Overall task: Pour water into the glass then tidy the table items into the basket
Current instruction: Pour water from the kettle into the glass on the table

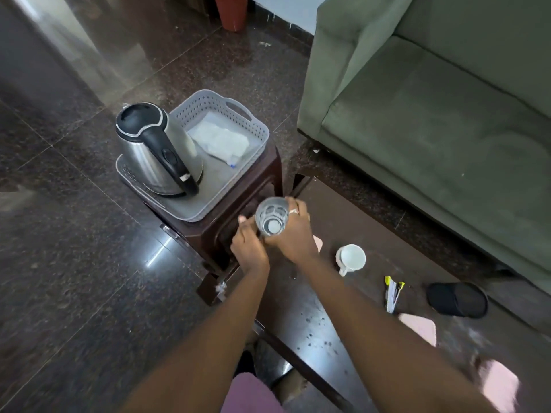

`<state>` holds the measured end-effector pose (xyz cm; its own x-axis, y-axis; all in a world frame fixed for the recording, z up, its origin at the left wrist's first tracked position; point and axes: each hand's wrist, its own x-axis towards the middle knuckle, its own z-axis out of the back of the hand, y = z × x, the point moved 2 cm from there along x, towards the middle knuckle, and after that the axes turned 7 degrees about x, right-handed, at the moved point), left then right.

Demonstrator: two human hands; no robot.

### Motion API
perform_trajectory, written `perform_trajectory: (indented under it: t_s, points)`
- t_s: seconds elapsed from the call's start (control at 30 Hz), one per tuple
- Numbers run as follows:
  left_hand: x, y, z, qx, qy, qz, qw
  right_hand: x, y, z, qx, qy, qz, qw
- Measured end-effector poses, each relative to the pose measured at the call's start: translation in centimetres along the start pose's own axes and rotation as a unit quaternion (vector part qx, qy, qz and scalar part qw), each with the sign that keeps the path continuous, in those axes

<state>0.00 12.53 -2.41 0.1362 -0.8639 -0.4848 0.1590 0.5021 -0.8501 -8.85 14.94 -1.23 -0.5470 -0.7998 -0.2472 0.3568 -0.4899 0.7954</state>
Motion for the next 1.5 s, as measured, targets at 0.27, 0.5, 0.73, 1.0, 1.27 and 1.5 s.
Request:
perform_trajectory:
  t_s: [0.27,0.5,0.73,1.0,1.27,1.5]
  points:
    - [1.0,14.9,2.1,0.059,0.02,0.111,0.992,-5.7,-8.0,-4.8,-0.021,0.041,-0.076,0.996]
    - [0.5,14.2,1.8,0.064,0.08,0.152,0.983,-5.1,-10.1,-6.0,-0.019,0.063,-0.09,0.994]
    - [0.6,14.2,1.1,0.123,0.072,0.131,0.981,-4.6,-10.9,-6.2,-0.025,0.076,-0.096,0.992]
    - [1.1,13.0,1.3,0.12,0.044,0.138,0.982,-4.0,-9.2,-5.0,-0.122,0.142,-0.091,0.978]
    - [7.2,2.2,7.1,0.024,-0.217,-0.019,0.976,2.0,4.0,-5.5,0.039,0.064,0.015,0.997]
    - [15.9,-4.4,10.5,0.077,-0.214,-0.129,0.965,6.5,15.3,-11.1,0.153,0.117,-0.015,0.981]
